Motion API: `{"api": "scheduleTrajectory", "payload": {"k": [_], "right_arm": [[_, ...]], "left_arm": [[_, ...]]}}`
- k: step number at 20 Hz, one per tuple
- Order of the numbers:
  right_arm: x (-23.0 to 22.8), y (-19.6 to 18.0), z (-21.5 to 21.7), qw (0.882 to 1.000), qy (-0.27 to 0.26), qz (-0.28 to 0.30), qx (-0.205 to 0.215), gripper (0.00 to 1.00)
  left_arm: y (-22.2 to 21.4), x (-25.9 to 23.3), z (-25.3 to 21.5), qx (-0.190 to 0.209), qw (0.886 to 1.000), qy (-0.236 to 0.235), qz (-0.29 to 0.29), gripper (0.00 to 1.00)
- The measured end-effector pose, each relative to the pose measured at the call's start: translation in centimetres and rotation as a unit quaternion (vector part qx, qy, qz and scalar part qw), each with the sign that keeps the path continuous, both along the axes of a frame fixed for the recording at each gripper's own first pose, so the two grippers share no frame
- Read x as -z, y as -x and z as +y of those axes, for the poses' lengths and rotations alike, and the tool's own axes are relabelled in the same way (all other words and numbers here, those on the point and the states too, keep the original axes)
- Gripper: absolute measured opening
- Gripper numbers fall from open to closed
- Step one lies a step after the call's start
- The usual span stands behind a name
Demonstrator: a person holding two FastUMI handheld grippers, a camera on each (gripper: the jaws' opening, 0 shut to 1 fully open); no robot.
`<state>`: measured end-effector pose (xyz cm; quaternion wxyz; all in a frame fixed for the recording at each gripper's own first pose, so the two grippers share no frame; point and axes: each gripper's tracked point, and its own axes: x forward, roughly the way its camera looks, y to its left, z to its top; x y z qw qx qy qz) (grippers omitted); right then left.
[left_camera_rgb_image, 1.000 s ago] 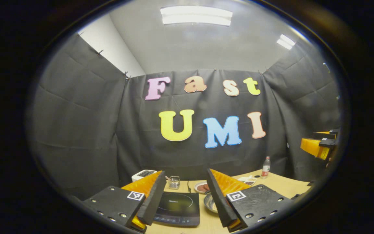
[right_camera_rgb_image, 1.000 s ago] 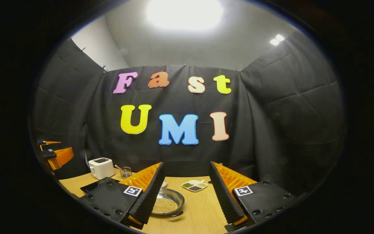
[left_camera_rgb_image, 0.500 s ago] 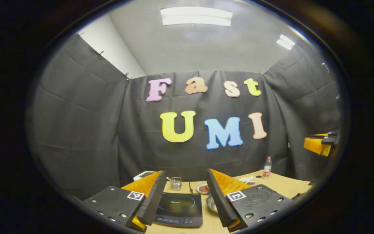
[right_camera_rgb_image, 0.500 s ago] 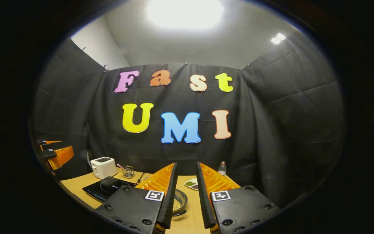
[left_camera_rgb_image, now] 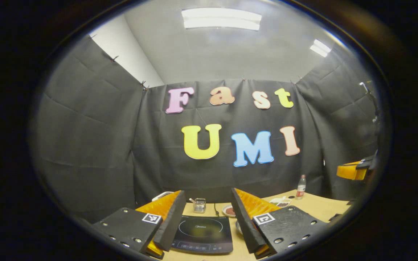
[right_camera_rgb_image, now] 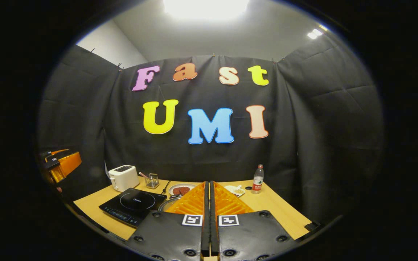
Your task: First push the handle of the pot to place it horizontally, then grasp the pot with both hands and set it on the induction cooktop.
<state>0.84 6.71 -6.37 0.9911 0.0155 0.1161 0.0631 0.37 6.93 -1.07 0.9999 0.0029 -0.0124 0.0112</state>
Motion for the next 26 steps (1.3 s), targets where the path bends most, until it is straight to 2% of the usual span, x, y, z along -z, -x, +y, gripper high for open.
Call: {"api": "scheduleTrajectory", "payload": {"k": [3, 4, 6, 7, 9, 11, 12, 13, 14, 15, 16, 21, 24, 26], "right_arm": [[3.2, -0.2, 1.6, 0.999, 0.008, 0.044, -0.026, 0.0], [3.9, -0.2, 2.0, 0.998, 0.01, 0.056, -0.033, 0.0], [5.6, -0.3, 2.5, 0.996, 0.015, 0.076, -0.044, 0.02], [6.4, -0.5, 2.9, 0.995, 0.016, 0.087, -0.051, 0.0], [8.2, -0.7, 3.7, 0.991, 0.019, 0.111, -0.073, 0.02], [10.2, -1.1, 4.2, 0.986, 0.026, 0.138, -0.094, 0.02], [11.3, -1.0, 4.4, 0.982, 0.029, 0.152, -0.108, 0.0], [12.3, -1.0, 4.6, 0.978, 0.03, 0.165, -0.121, 0.02], [13.4, -1.1, 4.6, 0.974, 0.032, 0.179, -0.132, 0.0], [14.3, -1.2, 4.6, 0.97, 0.035, 0.193, -0.142, 0.02], [15.3, -1.3, 4.8, 0.966, 0.036, 0.205, -0.153, 0.02], [20.3, -1.6, 5.5, 0.94, 0.047, 0.273, -0.199, 0.0], [23.1, -1.6, 5.8, 0.921, 0.063, 0.312, -0.224, 0.05], [25.1, -1.6, 5.7, 0.909, 0.074, 0.336, -0.236, 0.02]], "left_arm": [[-0.1, 0.1, 1.3, 0.0, 1.0, -0.002, -0.004, 0.73], [-0.2, 0.1, 1.7, -0.003, 1.0, -0.003, -0.004, 0.76], [-0.4, -0.1, 1.9, -0.002, 1.0, -0.005, -0.008, 0.74], [-0.7, 0.1, 2.0, -0.002, 1.0, -0.009, -0.007, 0.74], [-1.5, 0.9, 2.2, -0.008, 1.0, -0.013, -0.001, 0.73], [-2.7, 1.1, 1.9, -0.014, 1.0, -0.007, 0.002, 0.77], [-3.5, 1.3, 1.7, -0.02, 1.0, -0.004, 0.004, 0.75], [-4.1, 1.4, 1.4, -0.024, 1.0, -0.001, 0.003, 0.74], [-4.7, 1.4, 1.1, -0.029, 1.0, 0.001, 0.003, 0.74], [-5.1, 1.6, 0.7, -0.033, 0.999, 0.003, 0.007, 0.77], [-5.7, 1.6, 0.3, -0.034, 0.999, 0.003, 0.005, 0.75], [-7.9, 2.6, -0.8, -0.044, 0.999, -0.013, 0.015, 0.74], [-9.0, 3.7, -0.6, -0.058, 0.998, -0.013, 0.027, 0.74], [-9.6, 4.4, -0.4, -0.067, 0.997, -0.015, 0.036, 0.8]]}}
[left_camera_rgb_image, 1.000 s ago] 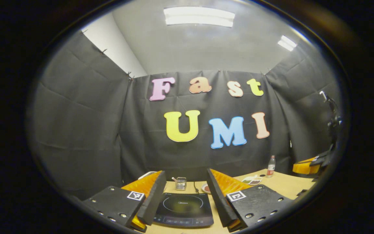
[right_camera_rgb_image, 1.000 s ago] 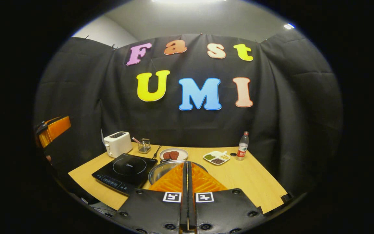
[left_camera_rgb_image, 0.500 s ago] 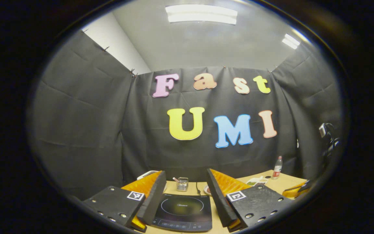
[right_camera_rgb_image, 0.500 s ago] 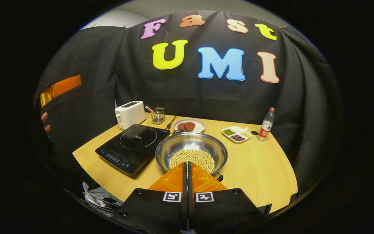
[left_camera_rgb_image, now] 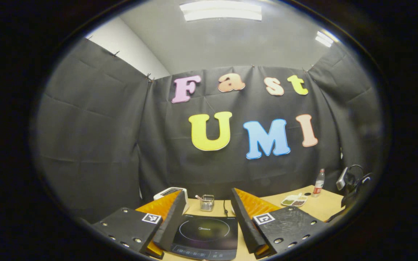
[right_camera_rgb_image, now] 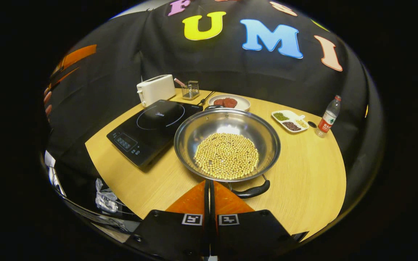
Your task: First push the handle of the pot to place it horizontally, then grasp the pot with both hands and set it on the induction cooktop.
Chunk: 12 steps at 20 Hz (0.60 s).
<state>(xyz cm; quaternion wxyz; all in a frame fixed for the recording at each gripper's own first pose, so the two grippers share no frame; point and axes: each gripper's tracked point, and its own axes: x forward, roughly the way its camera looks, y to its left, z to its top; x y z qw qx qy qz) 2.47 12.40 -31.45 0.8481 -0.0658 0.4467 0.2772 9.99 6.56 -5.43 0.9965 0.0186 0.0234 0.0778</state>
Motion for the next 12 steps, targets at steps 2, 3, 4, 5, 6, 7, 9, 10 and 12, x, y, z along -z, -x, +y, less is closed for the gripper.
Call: {"api": "scheduleTrajectory", "payload": {"k": [2, 3, 4, 5, 6, 7, 9, 10, 12], "right_arm": [[1.6, -0.1, 0.0, 1.0, 0.009, 0.022, -0.011, 0.02], [2.4, 0.1, 0.1, 0.999, 0.012, 0.037, -0.015, 0.02], [3.0, 0.2, 0.1, 0.998, 0.015, 0.052, -0.02, 0.0], [3.5, 0.1, 0.0, 0.998, 0.018, 0.058, -0.022, 0.02], [3.9, -0.1, -0.2, 0.998, 0.023, 0.062, -0.024, 0.02], [4.3, -0.4, -0.5, 0.997, 0.029, 0.066, -0.024, 0.02], [4.8, -0.6, -1.0, 0.996, 0.034, 0.077, -0.022, 0.02], [4.9, -0.5, -0.9, 0.996, 0.029, 0.083, -0.019, 0.02], [4.8, -0.6, -1.1, 0.996, 0.03, 0.085, -0.015, 0.02]], "left_arm": [[-0.5, 0.3, 0.2, -0.008, 1.0, -0.002, 0.006, 0.74], [-0.7, 0.6, 0.2, -0.01, 1.0, -0.004, 0.01, 0.73], [-1.0, 0.7, 0.1, -0.012, 1.0, -0.006, 0.013, 0.73], [-1.3, 0.9, 0.1, -0.014, 1.0, -0.009, 0.015, 0.73], [-1.6, 1.0, -0.1, -0.015, 1.0, -0.01, 0.017, 0.74], [-1.8, 1.2, -0.2, -0.015, 1.0, -0.011, 0.019, 0.74], [-2.1, 1.4, -0.6, -0.014, 1.0, -0.014, 0.022, 0.74], [-2.3, 1.5, -0.7, -0.013, 0.999, -0.016, 0.024, 0.74], [-2.7, 1.7, -1.0, -0.013, 0.999, -0.018, 0.026, 0.74]]}}
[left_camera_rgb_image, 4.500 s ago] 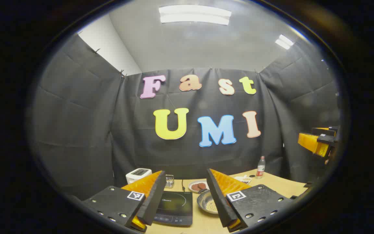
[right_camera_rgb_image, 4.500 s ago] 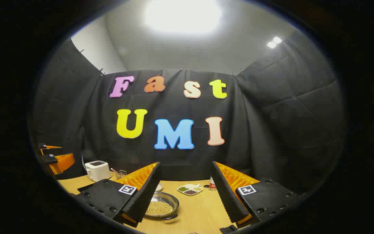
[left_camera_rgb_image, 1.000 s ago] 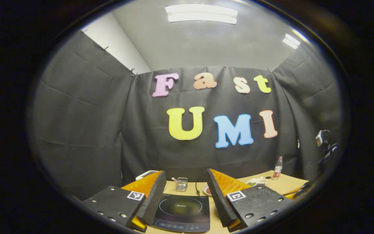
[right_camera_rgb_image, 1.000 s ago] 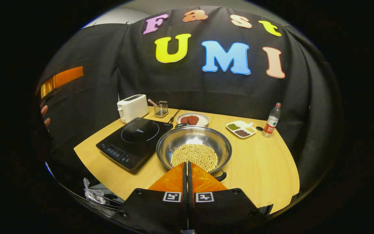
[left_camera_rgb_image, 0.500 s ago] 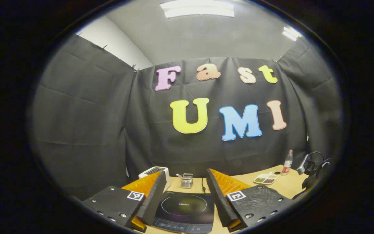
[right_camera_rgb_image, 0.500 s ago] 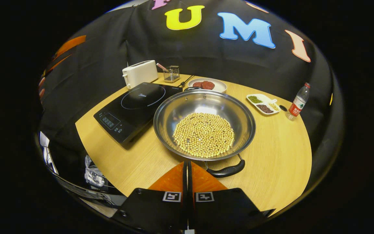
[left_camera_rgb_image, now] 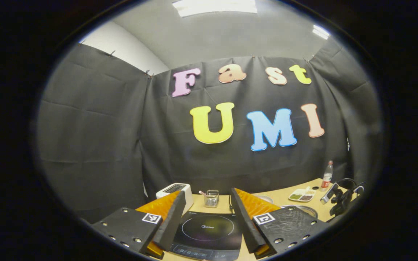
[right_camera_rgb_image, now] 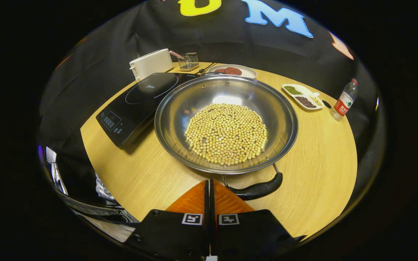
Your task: First push the handle of the pot to place it horizontally, then grasp the pot with both hands and set it on the induction cooktop.
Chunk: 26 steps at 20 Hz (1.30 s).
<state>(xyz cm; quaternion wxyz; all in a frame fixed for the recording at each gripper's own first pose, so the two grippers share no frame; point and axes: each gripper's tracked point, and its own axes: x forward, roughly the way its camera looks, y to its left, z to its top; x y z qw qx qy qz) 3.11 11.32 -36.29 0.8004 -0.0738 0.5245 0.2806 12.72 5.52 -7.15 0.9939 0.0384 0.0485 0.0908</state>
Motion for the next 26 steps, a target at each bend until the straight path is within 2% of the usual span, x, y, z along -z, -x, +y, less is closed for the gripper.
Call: {"api": "scheduleTrajectory", "payload": {"k": [4, 6, 7, 15, 19, 20, 22, 26], "right_arm": [[0.5, -0.3, -1.6, 1.0, 0.02, -0.004, 0.008, 0.02], [0.6, -0.7, -2.6, 0.999, 0.027, -0.005, 0.022, 0.06], [0.6, -1.0, -3.3, 0.999, 0.031, -0.005, 0.03, 0.02], [1.1, -3.3, -6.7, 0.995, 0.045, -0.004, 0.092, 0.02], [1.5, -4.5, -7.6, 0.993, 0.055, -0.003, 0.105, 0.02], [1.7, -4.7, -7.9, 0.993, 0.058, -0.003, 0.107, 0.05], [2.0, -5.2, -8.7, 0.992, 0.066, -0.005, 0.109, 0.02], [1.8, -6.6, -9.6, 0.99, 0.074, -0.011, 0.121, 0.02]], "left_arm": [[-0.8, 0.8, -0.9, 0.005, 1.0, 0.006, 0.006, 0.74], [-1.0, 1.0, -1.2, 0.008, 1.0, 0.008, 0.007, 0.74], [-1.0, 1.1, -1.5, 0.01, 1.0, 0.009, 0.007, 0.74], [-1.9, 2.0, -2.1, 0.013, 1.0, 0.016, 0.014, 0.74], [-2.2, 2.5, -2.0, 0.01, 1.0, 0.015, 0.019, 0.74], [-2.2, 2.6, -1.9, 0.009, 1.0, 0.014, 0.02, 0.74], [-2.3, 2.7, -1.8, 0.006, 1.0, 0.013, 0.023, 0.74], [-2.2, 3.1, -1.4, 0.0, 1.0, 0.014, 0.027, 0.74]]}}
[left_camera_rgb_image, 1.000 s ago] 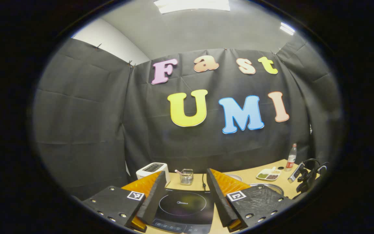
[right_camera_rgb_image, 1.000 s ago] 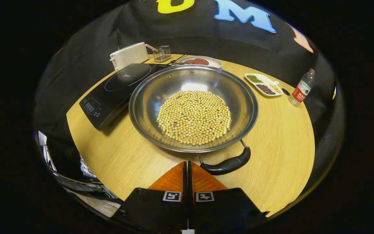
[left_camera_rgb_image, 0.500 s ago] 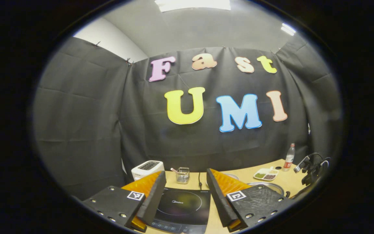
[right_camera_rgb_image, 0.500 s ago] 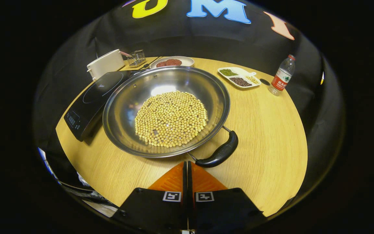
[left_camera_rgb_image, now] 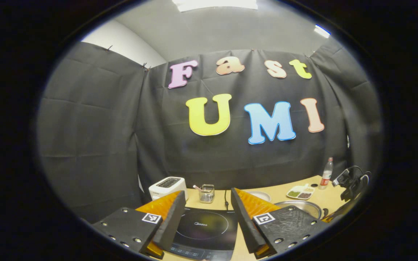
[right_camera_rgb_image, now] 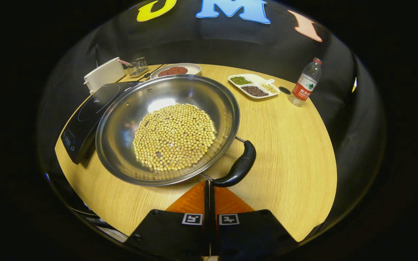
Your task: First push the handle of the pot to place it horizontally, then grasp the pot with both hands and set it on the induction cooktop.
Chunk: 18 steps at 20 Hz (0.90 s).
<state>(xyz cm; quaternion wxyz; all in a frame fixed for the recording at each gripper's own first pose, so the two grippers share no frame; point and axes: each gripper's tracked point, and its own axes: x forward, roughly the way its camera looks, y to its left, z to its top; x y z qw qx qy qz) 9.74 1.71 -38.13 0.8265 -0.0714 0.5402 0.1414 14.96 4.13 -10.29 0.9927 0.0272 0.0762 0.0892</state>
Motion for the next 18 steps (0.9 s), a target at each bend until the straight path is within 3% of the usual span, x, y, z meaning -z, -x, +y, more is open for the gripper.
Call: {"api": "scheduleTrajectory", "payload": {"k": [18], "right_arm": [[1.2, -6.4, -3.2, 0.995, 0.002, -0.059, 0.078, 0.02]], "left_arm": [[0.0, 2.5, -1.0, -0.017, 0.999, -0.003, 0.032, 0.77]]}}
